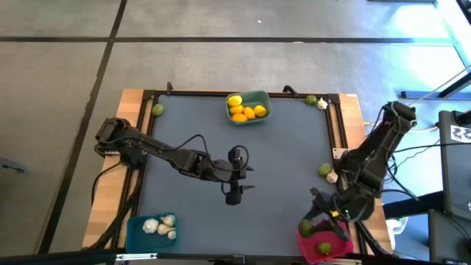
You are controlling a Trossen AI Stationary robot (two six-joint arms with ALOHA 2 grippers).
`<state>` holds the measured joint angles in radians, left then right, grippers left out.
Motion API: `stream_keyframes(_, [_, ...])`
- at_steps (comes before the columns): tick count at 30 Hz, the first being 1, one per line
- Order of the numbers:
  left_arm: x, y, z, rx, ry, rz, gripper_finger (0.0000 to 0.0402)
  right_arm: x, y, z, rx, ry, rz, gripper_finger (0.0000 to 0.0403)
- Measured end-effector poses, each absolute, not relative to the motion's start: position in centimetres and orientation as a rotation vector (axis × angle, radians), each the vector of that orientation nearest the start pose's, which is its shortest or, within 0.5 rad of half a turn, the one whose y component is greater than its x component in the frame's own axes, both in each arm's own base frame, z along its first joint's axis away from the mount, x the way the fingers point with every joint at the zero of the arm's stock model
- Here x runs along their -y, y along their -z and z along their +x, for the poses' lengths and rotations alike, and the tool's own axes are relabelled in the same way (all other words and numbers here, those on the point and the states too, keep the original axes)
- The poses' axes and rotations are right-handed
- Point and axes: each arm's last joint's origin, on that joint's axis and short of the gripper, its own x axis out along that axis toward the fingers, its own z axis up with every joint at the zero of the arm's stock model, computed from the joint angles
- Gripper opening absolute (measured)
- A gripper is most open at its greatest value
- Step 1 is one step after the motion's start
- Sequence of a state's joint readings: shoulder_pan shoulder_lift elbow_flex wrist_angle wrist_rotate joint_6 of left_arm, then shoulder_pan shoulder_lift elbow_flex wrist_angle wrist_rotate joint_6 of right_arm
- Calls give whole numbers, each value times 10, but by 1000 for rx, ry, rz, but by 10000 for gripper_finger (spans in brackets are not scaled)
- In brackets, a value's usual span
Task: Sort produce into baskets
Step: Put the green lime into the pink bin
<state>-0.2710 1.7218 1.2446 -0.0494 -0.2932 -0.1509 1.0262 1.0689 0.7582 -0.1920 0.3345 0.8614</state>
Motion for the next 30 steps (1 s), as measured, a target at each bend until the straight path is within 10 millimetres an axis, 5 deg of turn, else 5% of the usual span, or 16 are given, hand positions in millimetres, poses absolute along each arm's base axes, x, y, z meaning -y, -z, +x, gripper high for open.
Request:
stream_keyframes(15, [91,-257,377,-502,-69,-5,280,-229,-235,104,-801,-360,569,179])
stream_keyframes(30, [83,-257,379,-502,-93,-18,280,-239,-180,104,-1123,-171,482,179])
